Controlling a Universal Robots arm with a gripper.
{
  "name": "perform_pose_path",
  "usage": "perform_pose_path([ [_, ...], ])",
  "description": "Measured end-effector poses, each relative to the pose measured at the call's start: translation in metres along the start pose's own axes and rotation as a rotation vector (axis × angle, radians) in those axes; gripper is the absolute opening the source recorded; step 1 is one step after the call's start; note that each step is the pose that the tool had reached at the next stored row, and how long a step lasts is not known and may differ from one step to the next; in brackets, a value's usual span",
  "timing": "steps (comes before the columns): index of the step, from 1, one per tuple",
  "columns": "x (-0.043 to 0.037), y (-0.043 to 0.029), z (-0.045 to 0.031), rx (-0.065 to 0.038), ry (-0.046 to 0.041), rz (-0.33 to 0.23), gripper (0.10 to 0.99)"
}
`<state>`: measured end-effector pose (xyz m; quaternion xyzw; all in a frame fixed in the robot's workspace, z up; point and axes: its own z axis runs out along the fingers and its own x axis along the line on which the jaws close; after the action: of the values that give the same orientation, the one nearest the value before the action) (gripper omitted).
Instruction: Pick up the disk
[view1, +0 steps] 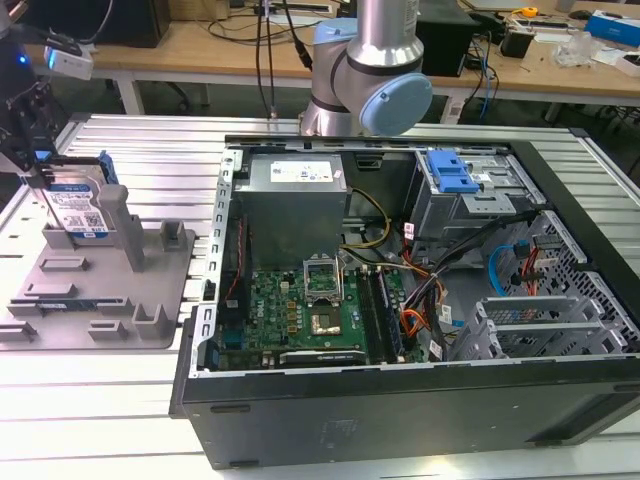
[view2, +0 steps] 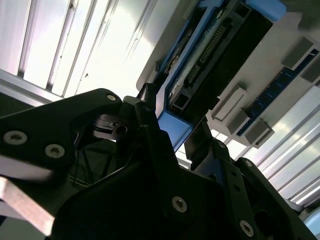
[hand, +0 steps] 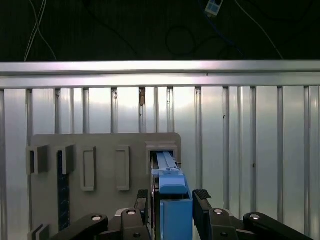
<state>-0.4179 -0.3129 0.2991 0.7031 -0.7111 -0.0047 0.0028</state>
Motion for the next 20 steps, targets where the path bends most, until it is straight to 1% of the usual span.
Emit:
perform_pose_path([
  [9, 0.0002, 0.0008, 0.0028, -0.003, 0.0001, 0.000, 0.482],
  [18, 0.0002, 0.0008, 0.0030, -0.003, 0.0000, 0.000, 0.482],
  [19, 0.0002, 0.0008, 0.0029, -0.003, 0.0001, 0.000, 0.471],
  [20, 0.0002, 0.0008, 0.0030, -0.003, -0.0001, 0.000, 0.369],
])
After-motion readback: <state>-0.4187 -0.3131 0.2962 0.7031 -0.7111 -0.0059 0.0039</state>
